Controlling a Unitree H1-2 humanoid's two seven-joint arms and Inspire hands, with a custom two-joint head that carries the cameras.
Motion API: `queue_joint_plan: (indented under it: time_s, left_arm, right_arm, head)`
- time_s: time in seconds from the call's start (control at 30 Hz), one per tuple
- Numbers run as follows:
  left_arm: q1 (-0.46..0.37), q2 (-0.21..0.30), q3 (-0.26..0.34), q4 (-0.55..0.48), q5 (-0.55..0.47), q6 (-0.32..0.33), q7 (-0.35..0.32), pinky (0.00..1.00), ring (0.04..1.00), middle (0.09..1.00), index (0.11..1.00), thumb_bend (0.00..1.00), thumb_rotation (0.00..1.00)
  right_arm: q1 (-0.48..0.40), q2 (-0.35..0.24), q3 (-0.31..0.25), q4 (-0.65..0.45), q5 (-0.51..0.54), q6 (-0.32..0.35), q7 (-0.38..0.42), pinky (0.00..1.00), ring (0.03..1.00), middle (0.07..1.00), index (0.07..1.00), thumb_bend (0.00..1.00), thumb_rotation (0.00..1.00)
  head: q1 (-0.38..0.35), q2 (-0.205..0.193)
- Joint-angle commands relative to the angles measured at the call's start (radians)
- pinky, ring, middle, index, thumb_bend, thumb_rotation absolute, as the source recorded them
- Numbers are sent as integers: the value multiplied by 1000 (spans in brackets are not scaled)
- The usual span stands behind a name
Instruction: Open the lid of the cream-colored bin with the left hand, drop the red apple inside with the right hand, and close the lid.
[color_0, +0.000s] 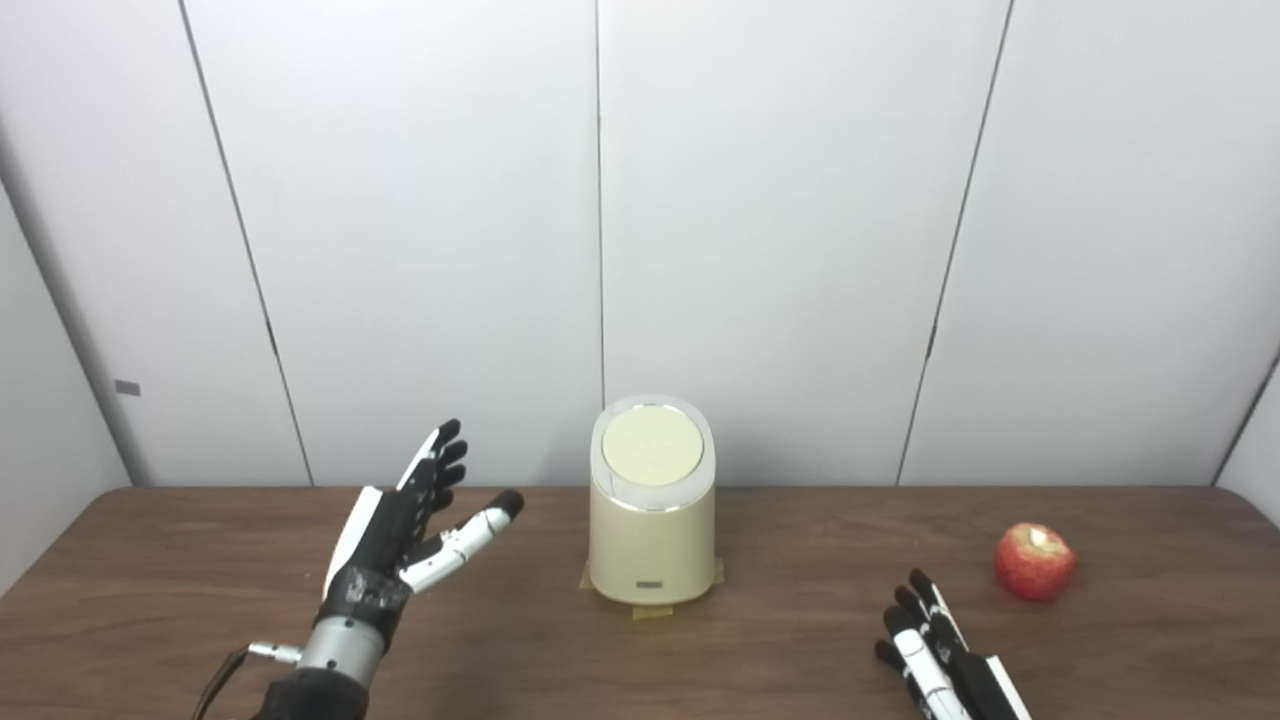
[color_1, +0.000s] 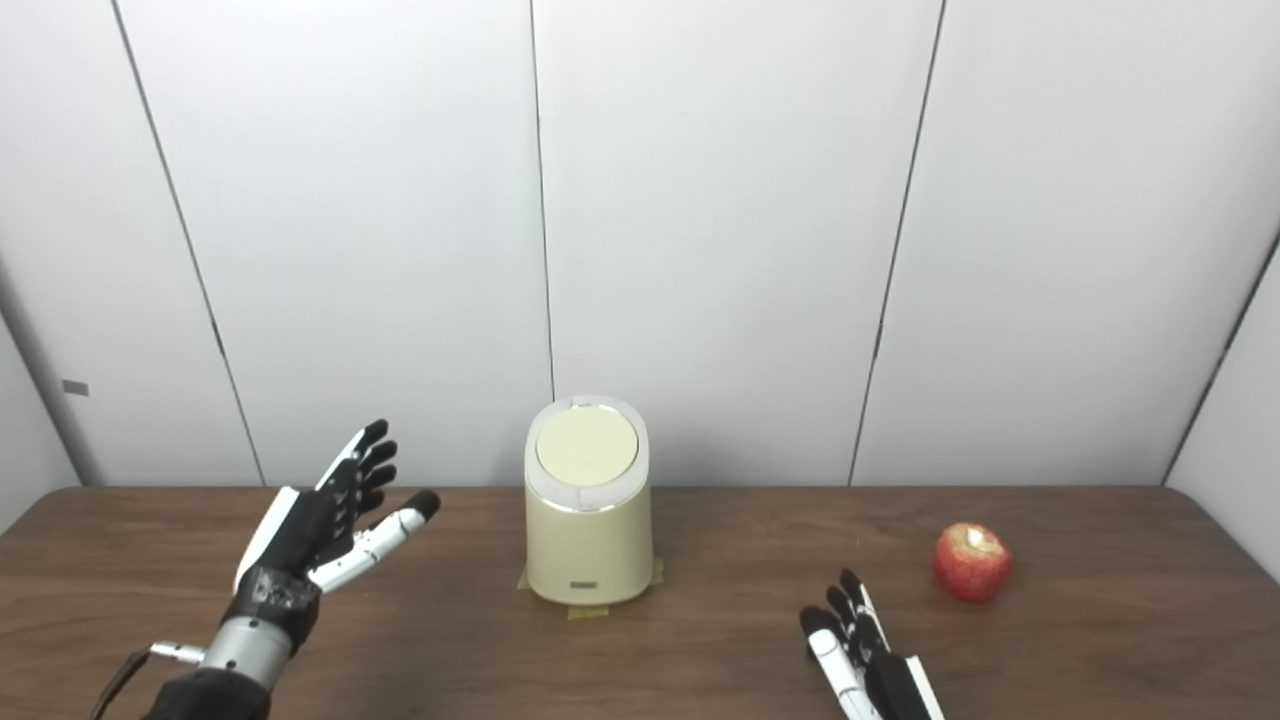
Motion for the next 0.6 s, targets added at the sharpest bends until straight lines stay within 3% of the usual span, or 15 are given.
queue_joint_plan:
  time_s: [0.0,0.13,0.3,0.57]
  left_arm:
    - [-65,21,-10,7,16,-3,1,958,953,973,1000,725,453]
    - [-141,51,-45,68,59,-10,-8,907,938,967,1000,754,459]
    - [-247,54,-67,160,66,-1,-13,851,928,970,1000,862,377]
    - [-381,74,-137,274,103,43,-60,829,936,981,1000,877,270]
  right_arm:
    - [-30,5,2,-38,-2,-23,1,884,956,979,1000,567,697]
    - [-32,4,1,-32,10,-32,10,894,966,989,1000,552,711]
    - [-32,3,3,-32,16,-27,15,905,975,995,1000,543,717]
    - [-41,10,5,-31,14,-19,6,883,967,987,1000,584,712]
  head:
    - [1,2]
    - [2,5]
    - [15,12]
    - [9,16]
